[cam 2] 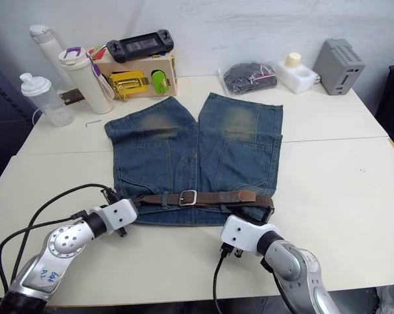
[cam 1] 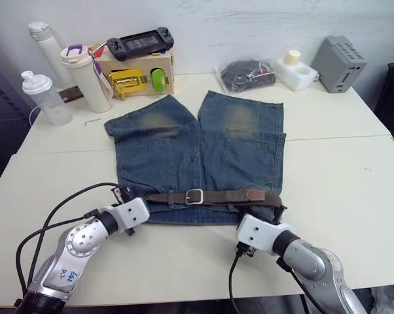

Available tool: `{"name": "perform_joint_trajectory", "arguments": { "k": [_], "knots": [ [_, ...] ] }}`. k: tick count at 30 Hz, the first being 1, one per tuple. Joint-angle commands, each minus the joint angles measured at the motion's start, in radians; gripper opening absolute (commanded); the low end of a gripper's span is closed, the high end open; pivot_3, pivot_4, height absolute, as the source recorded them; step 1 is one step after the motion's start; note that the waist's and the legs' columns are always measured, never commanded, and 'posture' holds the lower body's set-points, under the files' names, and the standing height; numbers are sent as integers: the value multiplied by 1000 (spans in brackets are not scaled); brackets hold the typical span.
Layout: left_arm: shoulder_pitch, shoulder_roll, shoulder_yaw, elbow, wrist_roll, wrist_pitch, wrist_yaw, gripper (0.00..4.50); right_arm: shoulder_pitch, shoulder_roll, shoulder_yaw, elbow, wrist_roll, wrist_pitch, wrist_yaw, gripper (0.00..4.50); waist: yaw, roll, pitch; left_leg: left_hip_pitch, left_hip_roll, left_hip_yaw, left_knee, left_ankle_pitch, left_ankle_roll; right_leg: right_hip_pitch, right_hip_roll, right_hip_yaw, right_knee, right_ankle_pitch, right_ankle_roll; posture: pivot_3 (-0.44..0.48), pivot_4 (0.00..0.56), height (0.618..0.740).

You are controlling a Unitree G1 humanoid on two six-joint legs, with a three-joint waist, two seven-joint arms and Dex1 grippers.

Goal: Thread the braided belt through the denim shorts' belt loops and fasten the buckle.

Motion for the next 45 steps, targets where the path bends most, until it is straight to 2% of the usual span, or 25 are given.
{"name": "perform_joint_trajectory", "arguments": {
  "k": [1, 3, 8, 9, 10, 12, 13, 18, 19, 21, 24, 30, 34, 36, 40, 45],
  "knots": [
    [83, 43, 23, 124, 42, 28, -12, 39, 8, -11, -44, 4, -4, 45, -1, 0, 0, 1, -1, 0, 2, 0, 0, -1, -1, 0, 2, 0, 0, -1, -1, 0, 150, 733],
    [92, 41, 6, 116, 46, 0, -16, 39, 4, -15, -37, 2, 11, 37, 10, 0, -1, 1, -1, 1, 3, 0, 0, -1, -2, 0, 3, 0, 0, -1, -2, 0, 150, 733],
    [124, 14, 15, 95, 1, -53, -20, 2050, -7, -18, -54, -8, 62, 46, 33, 0, 0, 1, -2, 2, 3, 2, -1, -2, -2, 0, 3, 2, 0, -1, -2, 0, 150, 733],
    [131, 12, 21, 86, -6, -60, -23, 2577, -12, -20, -64, -9, 76, 51, 38, 514, 1, 1, -2, 2, 3, 2, -1, -2, -2, 0, 3, 2, 0, -1, -2, 0, 150, 733],
    [138, 12, 30, 73, -18, -70, -27, 2850, -16, -24, -76, -12, 98, 53, 49, 653, 1, 2, -2, 2, 3, 2, -1, -2, -2, 0, 3, 2, 0, -1, -2, 0, 150, 733],
    [157, 7, 62, 30, -72, -96, -45, 3643, -23, -25, -115, -24, 154, 69, 72, 1420, -1, 2, -3, 2, 3, 3, -1, -2, -2, 1, 3, 2, 0, -1, -2, 0, 150, 733],
    [171, 14, 82, 4, -104, -113, -64, 3650, -32, -26, -144, -33, 193, 84, 89, 1716, -1, 2, -3, 3, 4, 3, -1, -3, -1, 1, 3, 3, -1, -1, -2, 0, 150, 733],
    [253, 36, 201, -147, -363, -80, -206, 3650, -60, -94, -321, -83, 443, 147, 244, 4093, 2, -4, 6, 1, 4, 4, 1, -4, 0, 0, 4, 4, -2, -1, -2, 0, 150, 733],
    [268, 41, 231, -177, -425, -49, -233, 3650, -65, -108, -357, -102, 517, 174, 287, 4425, 2, -6, 8, 0, 5, 4, 1, -4, 0, 0, 4, 4, -2, -1, -2, 0, 150, 733],
    [291, 56, 286, -226, -534, 25, -280, 3650, -91, -139, -426, -121, 637, 224, 348, 4425, 3, -7, 12, -1, 6, 4, 2, -4, 0, 0, 4, 3, -3, -1, -2, 0, 150, 733],
    [314, 69, 335, -268, -622, 101, -328, 3650, -133, -180, -488, -116, 771, 293, 399, 4425, 3, -7, 15, -2, 6, 4, 3, -4, 0, 0, 4, 2, -3, -1, -3, 0, 150, 733],
    [301, 59, 329, -393, -772, 264, -351, 3650, -292, -172, -583, -31, 966, 381, 348, 4425, 4, -9, 24, -3, 6, 4, 3, -4, 1, 0, 4, 2, -4, -1, -3, 0, 150, 733],
    [326, 59, 468, -459, -1001, 398, -336, 3650, -354, -210, -659, 59, 1045, 386, 342, 4425, 5, -10, 26, -4, 6, 4, 4, -5, 2, -1, 4, 2, -4, -1, -3, 0, 150, 733],
    [348, 80, 550, -467, -1074, 452, -344, 3650, -380, -227, -692, 94, 1083, 393, 330, 4425, 5, -9, 27, -6, 6, 3, 4, -5, 2, -2, 4, 1, -4, -1, -3, 0, 150, 733],
    [380, 113, 652, -465, -1086, 497, -367, 3650, -356, -266, -701, 125, 1098, 374, 315, 4425, 5, -9, 27, -6, 6, 3, 5, -5, 2, -2, 4, 0, -4, -1, -3, 0, 150, 733],
    [336, 119, 670, -412, -1041, 487, -377, 3650, -327, -275, -692, 165, 1103, 349, 275, 4425, 6, -9, 27, -6, 6, 3, 5, -5, 2, -2, 4, 0, -5, -1, -3, 0, 150, 733]
  ]
}}
